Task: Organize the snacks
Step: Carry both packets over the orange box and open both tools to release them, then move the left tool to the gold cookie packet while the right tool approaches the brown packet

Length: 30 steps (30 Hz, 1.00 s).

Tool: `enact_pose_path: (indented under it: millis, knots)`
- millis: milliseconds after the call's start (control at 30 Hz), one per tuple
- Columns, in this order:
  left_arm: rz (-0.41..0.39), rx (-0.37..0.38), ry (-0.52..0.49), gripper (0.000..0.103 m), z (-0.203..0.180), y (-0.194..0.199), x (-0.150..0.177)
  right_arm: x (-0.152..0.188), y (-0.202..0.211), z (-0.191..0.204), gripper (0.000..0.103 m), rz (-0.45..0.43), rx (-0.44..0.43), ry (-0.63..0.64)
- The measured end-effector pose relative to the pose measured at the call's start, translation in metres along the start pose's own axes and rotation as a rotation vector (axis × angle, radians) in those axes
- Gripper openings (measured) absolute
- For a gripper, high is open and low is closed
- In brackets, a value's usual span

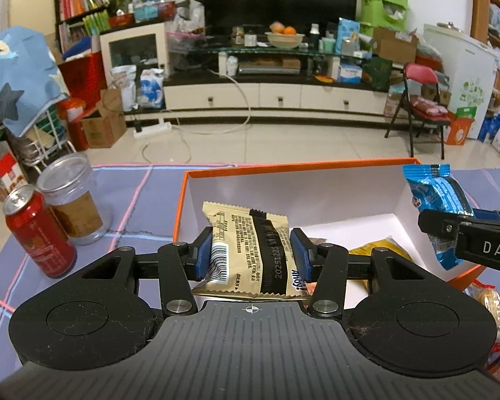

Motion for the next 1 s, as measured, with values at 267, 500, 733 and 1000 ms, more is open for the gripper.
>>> enact_pose_path:
  millis: [267,500,733,1000]
  knots:
    - [0.000,0.010,0.006,0.033,-0.003,-0.002,-0.001,0.001,-0.001,0.004,0.047,0.002,-0.008,0.003]
    - [-0.001,0.084,0.002,0.061,-0.016,-0.007,0.002,0.010,-0.006,0.013,0.049,0.025,-0.036,0.024]
    - [-0.087,0.073,0.052,0.076,0.010,0.028,-0.008,-0.010,0.030,0.011,0.060,-0.056,-0.048,0.009]
    - [-0.231,0.045,0.010,0.087,0.068,0.128,0.027,-0.001,0.149,-0.022,0.087,-0.221,-0.059,0.002]
Point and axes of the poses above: each gripper's, at about its wrist camera, not at the fingertips, and y roughly against the way its jaws point, z to its left, x to its underside, the point moved 4 cm from there along -y, roughly the way its jaws point, and after that the axes turned 10 degrees about -y, right-handed, at the moved point
